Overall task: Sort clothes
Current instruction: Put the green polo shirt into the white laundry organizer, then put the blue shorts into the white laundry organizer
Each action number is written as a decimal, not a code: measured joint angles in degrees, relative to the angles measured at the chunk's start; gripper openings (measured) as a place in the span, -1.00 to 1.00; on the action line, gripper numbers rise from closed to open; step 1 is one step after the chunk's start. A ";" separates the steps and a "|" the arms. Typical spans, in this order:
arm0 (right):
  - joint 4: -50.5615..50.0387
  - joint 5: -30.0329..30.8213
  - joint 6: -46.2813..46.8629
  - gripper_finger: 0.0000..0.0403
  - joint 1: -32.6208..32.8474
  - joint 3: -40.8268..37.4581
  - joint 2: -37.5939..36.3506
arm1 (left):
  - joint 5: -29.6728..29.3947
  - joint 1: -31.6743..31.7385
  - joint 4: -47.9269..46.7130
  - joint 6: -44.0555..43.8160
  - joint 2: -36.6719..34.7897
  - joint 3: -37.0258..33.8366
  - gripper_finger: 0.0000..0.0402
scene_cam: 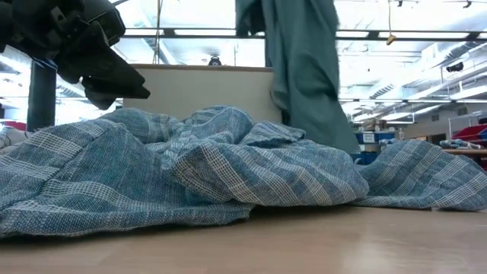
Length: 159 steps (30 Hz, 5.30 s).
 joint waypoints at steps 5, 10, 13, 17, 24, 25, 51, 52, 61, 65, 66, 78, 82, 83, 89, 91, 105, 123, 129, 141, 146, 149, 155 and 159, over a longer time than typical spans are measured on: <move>5.27 -6.71 -6.85 -0.87 -1.81 13.67 10.57 | 0.00 0.00 0.27 0.03 0.00 0.00 -0.24; 10.96 -12.30 -11.25 -0.87 -3.22 27.26 20.86 | 0.00 0.00 0.44 0.05 0.00 0.00 -0.24; 16.98 -17.31 -11.92 -0.87 -4.16 33.20 25.96 | 0.00 0.00 0.77 0.07 0.00 -0.04 -0.24; 33.19 -23.87 -12.17 -0.87 -5.64 31.05 28.66 | 0.00 -0.01 0.95 0.20 0.01 -0.04 -0.24; 41.85 -29.88 -7.40 -0.87 -7.76 31.05 33.02 | 0.00 -0.02 0.17 0.23 0.02 -0.04 -0.24; 41.51 -30.34 -6.60 -0.87 -8.18 31.03 33.30 | 0.00 0.00 0.14 0.21 0.02 -0.04 -0.24; -17.95 -34.01 7.61 -0.87 -9.36 28.06 42.28 | 0.00 -0.01 0.48 -0.18 0.04 -0.04 -0.24; -17.48 -34.06 7.65 -0.85 -9.43 28.06 43.75 | 0.00 0.00 0.45 -0.23 0.02 -0.04 -0.24; -16.12 -36.12 19.76 -0.79 -12.69 28.20 54.74 | 0.00 0.00 0.12 -0.25 0.04 -0.04 -0.24; -14.00 -37.01 24.33 -0.62 -14.09 28.35 58.62 | 0.02 -0.01 0.06 -0.25 0.04 -0.04 -0.24; -13.25 -38.04 25.69 -0.56 -14.42 28.39 59.40 | 0.00 0.00 -0.09 -0.25 0.04 -0.04 -0.24; -15.64 -42.85 23.23 0.09 -14.98 28.12 55.44 | 0.06 -0.04 -0.70 -0.25 0.04 -0.04 -0.24; -17.81 -42.37 21.70 0.13 -14.96 28.20 49.29 | 0.04 -0.02 -0.69 -0.27 0.04 -0.04 -0.24; -18.56 -41.75 21.47 0.13 -14.96 28.23 47.62 | 0.04 -0.02 -0.70 -0.27 0.04 -0.04 -0.24; -24.12 -39.47 20.69 0.11 -14.68 28.23 39.22 | 0.04 -0.02 -0.63 -0.32 0.04 -0.04 -0.24; -25.89 -37.53 20.51 0.11 -14.24 28.29 36.58 | 0.02 -0.02 -0.64 -0.36 0.04 -0.04 -0.24; -16.40 -48.56 24.29 0.07 -11.82 26.01 35.67 | 0.02 -0.02 -0.50 -1.20 0.04 -0.04 -0.24; -14.93 -36.75 18.86 -0.94 -12.65 25.97 40.18 | 0.01 -0.02 -1.32 -1.32 0.02 -0.04 -0.24; -17.91 -37.07 18.80 -0.56 -12.36 28.35 39.84 | 0.02 -0.02 -1.35 -1.32 0.03 -0.04 -0.24; -42.67 -36.59 17.74 -0.17 -8.75 30.29 33.53 | 0.00 -0.02 -2.11 -1.34 0.02 -0.04 -0.24; -49.96 -36.34 19.48 -0.20 -5.34 30.31 29.22 | 0.00 -0.02 -2.13 -1.51 0.04 -0.04 -0.24; -53.64 -35.50 22.16 -0.21 -2.43 30.33 26.33 | 0.00 -0.02 -2.13 -1.71 0.02 -0.04 -0.24; -59.75 -23.90 27.76 -0.21 7.52 26.11 20.32 | 0.00 -0.02 -2.09 -2.38 0.02 -0.04 -0.24; -58.91 -16.50 33.17 -0.21 14.76 17.55 15.39 | -0.01 -0.02 -2.10 -2.87 0.02 -0.04 -0.24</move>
